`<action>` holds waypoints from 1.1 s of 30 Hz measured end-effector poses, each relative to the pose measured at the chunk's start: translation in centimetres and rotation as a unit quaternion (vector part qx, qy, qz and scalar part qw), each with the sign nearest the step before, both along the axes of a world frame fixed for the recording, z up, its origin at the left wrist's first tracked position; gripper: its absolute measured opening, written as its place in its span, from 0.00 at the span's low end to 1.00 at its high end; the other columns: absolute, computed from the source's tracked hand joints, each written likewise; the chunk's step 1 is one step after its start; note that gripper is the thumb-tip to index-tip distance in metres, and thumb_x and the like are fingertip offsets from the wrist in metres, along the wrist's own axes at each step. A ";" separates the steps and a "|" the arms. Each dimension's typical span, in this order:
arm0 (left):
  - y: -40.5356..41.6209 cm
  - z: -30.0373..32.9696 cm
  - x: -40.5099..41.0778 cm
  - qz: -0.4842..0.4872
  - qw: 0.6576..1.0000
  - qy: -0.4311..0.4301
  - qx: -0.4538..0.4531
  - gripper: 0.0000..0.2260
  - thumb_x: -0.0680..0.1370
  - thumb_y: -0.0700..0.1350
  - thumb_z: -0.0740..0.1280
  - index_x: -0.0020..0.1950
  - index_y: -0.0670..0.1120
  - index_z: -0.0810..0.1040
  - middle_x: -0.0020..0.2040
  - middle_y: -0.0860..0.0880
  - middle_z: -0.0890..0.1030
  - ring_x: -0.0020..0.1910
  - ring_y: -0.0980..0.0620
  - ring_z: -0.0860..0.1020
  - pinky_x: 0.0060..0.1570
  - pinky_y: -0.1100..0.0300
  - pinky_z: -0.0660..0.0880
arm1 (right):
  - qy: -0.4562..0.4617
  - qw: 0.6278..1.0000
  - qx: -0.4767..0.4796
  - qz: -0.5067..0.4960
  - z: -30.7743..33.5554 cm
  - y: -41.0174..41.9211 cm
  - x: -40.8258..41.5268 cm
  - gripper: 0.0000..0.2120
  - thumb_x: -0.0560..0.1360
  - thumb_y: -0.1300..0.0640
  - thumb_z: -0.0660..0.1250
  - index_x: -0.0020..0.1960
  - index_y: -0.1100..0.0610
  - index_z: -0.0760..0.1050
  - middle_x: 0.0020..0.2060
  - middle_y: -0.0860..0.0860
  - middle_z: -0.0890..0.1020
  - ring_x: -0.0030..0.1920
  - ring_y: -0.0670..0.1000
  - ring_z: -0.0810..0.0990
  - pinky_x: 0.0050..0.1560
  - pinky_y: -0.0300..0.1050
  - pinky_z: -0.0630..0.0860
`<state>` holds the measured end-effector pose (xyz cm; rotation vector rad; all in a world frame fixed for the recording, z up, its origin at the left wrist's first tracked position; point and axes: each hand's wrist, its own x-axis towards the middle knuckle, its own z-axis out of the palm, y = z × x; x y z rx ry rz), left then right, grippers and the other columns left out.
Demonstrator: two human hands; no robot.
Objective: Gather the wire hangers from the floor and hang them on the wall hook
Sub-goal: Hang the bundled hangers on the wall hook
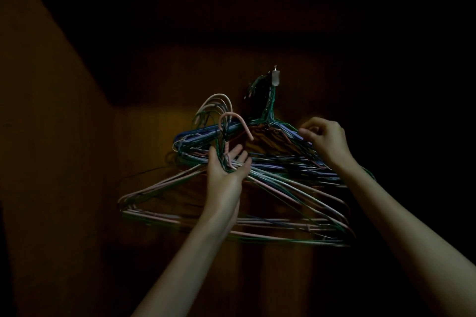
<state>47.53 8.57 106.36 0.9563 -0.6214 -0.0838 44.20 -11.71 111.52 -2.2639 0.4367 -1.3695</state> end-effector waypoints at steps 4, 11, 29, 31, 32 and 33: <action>0.4 -0.3 -0.1 0.005 1.000 -0.009 0.013 0.35 0.76 0.27 0.60 0.77 0.48 0.50 0.66 0.41 0.73 0.64 0.47 0.74 0.60 0.58 0.69 | 0.017 0.998 -0.054 -0.041 -0.4 0.0 -0.2 0.04 0.75 0.57 0.67 0.43 0.48 0.74 0.43 0.47 0.78 0.46 0.48 0.76 0.44 0.47 0.75; 1.3 -0.5 -1.0 0.008 1.000 -0.016 0.021 0.34 0.77 0.29 0.60 0.77 0.49 0.51 0.67 0.42 0.73 0.64 0.48 0.74 0.60 0.58 0.67 | 0.015 0.992 -0.092 -0.081 -1.4 1.2 -0.9 0.04 0.75 0.54 0.66 0.50 0.52 0.77 0.48 0.50 0.76 0.50 0.52 0.76 0.49 0.56 0.76; 3.6 -2.5 -3.4 -0.003 0.999 0.005 0.051 0.33 0.76 0.30 0.63 0.76 0.49 0.54 0.66 0.46 0.75 0.63 0.52 0.74 0.64 0.56 0.68 | 0.049 0.989 -0.059 0.126 -5.4 9.9 -6.0 0.05 0.75 0.58 0.66 0.51 0.52 0.76 0.47 0.45 0.73 0.47 0.41 0.73 0.45 0.26 0.66; 4.0 -2.7 -3.7 -0.008 0.999 0.006 0.049 0.33 0.76 0.29 0.62 0.76 0.49 0.53 0.66 0.45 0.75 0.64 0.51 0.74 0.63 0.56 0.68 | 0.079 0.980 -0.032 0.180 -5.9 11.3 -6.7 0.04 0.76 0.57 0.65 0.49 0.50 0.77 0.44 0.43 0.77 0.43 0.38 0.76 0.42 0.26 0.70; 4.3 -2.7 -3.8 -0.011 0.999 0.008 0.047 0.33 0.77 0.29 0.61 0.77 0.49 0.53 0.66 0.45 0.74 0.64 0.51 0.73 0.62 0.58 0.68 | 0.094 0.976 -0.023 0.193 -6.1 11.8 -6.9 0.03 0.76 0.56 0.65 0.48 0.50 0.77 0.42 0.42 0.78 0.42 0.38 0.77 0.41 0.28 0.71; 4.5 -2.8 -4.0 -0.015 0.999 0.010 0.043 0.34 0.77 0.28 0.61 0.77 0.49 0.52 0.66 0.44 0.74 0.65 0.50 0.73 0.60 0.60 0.69 | 0.109 0.975 -0.026 0.193 -6.2 12.2 -7.2 0.04 0.76 0.55 0.65 0.48 0.50 0.78 0.40 0.41 0.79 0.41 0.38 0.78 0.40 0.29 0.71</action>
